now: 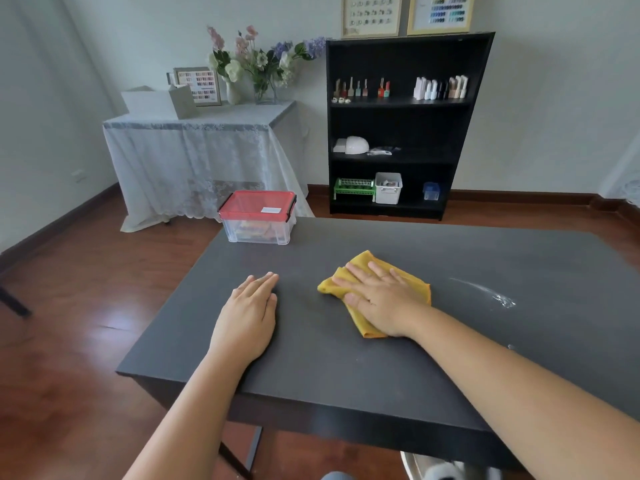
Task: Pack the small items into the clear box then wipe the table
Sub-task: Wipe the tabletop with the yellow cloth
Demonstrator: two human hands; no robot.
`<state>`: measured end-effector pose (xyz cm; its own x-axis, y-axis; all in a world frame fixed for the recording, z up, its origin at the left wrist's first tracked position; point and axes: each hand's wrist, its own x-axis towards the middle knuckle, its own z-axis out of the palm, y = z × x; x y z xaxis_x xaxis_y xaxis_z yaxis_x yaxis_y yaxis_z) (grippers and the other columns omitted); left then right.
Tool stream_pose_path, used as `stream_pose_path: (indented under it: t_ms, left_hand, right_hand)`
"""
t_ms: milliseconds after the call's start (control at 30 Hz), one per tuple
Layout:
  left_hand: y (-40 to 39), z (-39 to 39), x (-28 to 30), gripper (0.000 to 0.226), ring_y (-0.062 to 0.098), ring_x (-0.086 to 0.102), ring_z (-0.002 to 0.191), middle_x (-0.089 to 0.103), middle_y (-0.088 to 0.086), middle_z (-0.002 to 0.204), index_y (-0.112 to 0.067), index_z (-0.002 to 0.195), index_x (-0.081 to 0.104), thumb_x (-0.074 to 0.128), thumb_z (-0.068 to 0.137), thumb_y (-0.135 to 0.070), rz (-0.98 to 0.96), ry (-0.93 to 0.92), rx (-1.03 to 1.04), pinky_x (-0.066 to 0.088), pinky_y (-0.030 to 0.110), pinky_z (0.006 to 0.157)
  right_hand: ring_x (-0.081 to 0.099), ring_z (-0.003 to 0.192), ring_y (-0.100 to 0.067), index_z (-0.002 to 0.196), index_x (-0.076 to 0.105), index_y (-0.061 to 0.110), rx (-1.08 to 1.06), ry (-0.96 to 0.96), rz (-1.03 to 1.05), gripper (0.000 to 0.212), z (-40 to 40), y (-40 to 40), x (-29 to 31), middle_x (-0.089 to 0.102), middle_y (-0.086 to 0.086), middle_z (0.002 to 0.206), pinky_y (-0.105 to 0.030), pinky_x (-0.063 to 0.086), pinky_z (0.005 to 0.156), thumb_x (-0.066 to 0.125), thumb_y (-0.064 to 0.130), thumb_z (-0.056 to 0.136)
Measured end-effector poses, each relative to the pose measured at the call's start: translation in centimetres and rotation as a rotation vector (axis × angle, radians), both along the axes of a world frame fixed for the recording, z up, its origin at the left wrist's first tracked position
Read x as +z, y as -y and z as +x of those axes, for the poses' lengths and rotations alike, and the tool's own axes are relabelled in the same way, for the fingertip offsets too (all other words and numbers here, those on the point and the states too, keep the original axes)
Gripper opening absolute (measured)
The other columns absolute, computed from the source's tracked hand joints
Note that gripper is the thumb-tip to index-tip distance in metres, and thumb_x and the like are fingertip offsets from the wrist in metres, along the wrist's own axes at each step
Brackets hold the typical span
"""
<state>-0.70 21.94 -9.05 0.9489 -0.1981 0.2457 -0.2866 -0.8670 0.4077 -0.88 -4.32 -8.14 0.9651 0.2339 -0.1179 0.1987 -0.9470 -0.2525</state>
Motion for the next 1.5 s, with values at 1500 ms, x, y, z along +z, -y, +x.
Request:
stream_pose_path:
  t_ms: [1500]
  left_hand:
    - [13.5, -7.1, -0.4, 0.056, 0.023, -0.001, 0.147, 0.007, -0.008, 0.161, -0.023, 0.151, 0.017, 0.023, 0.099, -0.043, 0.17, -0.107, -0.202, 0.007, 0.048, 0.116]
  right_hand:
    - [-0.01, 0.146, -0.023, 0.142, 0.004, 0.059, -0.335, 0.06, -0.05, 0.047, -13.4, 8.8, -1.0, -0.005, 0.024, 0.157, -0.054, -0.006, 0.114, 0.008, 0.059, 0.095]
